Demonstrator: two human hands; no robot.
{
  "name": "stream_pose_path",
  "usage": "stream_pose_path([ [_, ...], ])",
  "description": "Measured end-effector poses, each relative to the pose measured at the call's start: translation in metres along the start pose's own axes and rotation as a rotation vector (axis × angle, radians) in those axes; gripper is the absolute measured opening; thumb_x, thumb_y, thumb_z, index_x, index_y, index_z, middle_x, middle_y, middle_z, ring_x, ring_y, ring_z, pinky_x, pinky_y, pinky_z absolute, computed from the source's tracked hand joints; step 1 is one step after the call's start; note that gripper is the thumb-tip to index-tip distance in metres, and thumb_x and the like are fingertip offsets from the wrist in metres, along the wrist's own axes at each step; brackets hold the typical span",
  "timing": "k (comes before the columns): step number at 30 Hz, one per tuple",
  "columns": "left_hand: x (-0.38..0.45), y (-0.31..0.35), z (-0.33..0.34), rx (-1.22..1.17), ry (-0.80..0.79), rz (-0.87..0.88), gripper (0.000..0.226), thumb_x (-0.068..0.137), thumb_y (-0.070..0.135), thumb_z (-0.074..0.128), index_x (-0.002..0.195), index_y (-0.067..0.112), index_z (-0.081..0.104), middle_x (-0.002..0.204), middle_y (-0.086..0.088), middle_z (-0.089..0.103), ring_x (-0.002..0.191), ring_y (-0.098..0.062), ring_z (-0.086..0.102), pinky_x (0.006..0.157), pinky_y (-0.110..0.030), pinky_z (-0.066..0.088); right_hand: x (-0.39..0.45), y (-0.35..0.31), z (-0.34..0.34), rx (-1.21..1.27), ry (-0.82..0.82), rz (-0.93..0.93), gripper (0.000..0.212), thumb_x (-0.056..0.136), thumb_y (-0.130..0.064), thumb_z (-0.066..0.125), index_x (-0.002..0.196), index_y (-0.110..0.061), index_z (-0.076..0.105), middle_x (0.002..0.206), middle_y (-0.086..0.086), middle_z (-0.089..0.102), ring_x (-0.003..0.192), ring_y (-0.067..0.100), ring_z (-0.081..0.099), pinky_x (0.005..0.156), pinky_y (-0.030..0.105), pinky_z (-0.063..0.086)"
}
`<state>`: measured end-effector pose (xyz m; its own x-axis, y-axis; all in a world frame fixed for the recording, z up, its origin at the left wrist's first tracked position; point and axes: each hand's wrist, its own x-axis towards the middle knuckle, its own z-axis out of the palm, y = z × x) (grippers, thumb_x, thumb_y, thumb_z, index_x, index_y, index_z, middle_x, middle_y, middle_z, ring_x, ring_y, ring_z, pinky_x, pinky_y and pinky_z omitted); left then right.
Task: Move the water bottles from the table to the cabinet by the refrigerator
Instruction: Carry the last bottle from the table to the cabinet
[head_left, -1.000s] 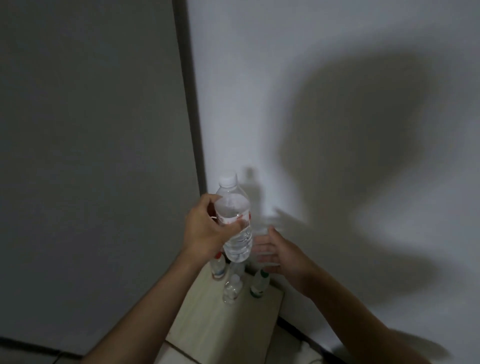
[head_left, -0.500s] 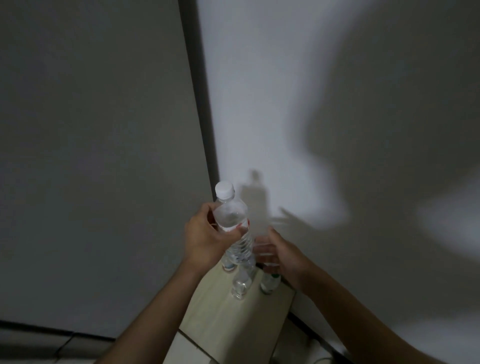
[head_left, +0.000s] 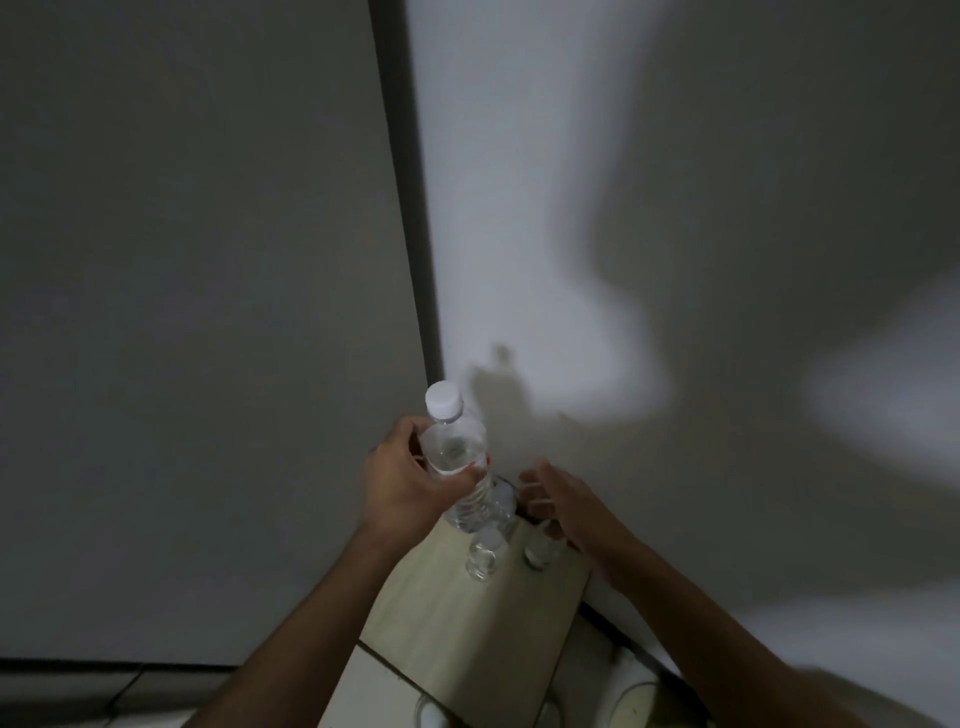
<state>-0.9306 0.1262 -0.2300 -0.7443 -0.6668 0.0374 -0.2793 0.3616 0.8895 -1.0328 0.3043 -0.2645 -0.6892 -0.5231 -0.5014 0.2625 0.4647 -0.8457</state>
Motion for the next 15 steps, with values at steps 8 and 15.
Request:
stream_pose_path([
  [8,-0.004,-0.055,0.001,0.129,-0.016,-0.029,0.060,0.054,0.038,0.094,0.099,0.027,0.054,0.091,0.018,0.062,0.082,0.000,0.063,0.064,-0.017,0.050,0.003,0.029,-0.013,-0.484,0.091,-0.287,0.018,0.100,-0.045,0.046,0.101,-0.032,0.057,0.092,-0.012,0.059,0.077,-0.007,0.053,0.068,0.007,0.039],
  [15,-0.006,-0.113,0.015,0.158,-0.035,-0.105,0.063,0.052,0.039,0.094,0.100,0.030,0.054,0.090,0.016,0.063,0.081,-0.001,0.061,0.066,-0.019,0.048,0.013,0.070,-0.006,-0.727,0.074,-0.181,0.054,0.097,-0.051,0.051,0.139,-0.017,0.050,0.129,0.004,0.055,0.117,0.023,0.051,0.102,0.038,0.041],
])
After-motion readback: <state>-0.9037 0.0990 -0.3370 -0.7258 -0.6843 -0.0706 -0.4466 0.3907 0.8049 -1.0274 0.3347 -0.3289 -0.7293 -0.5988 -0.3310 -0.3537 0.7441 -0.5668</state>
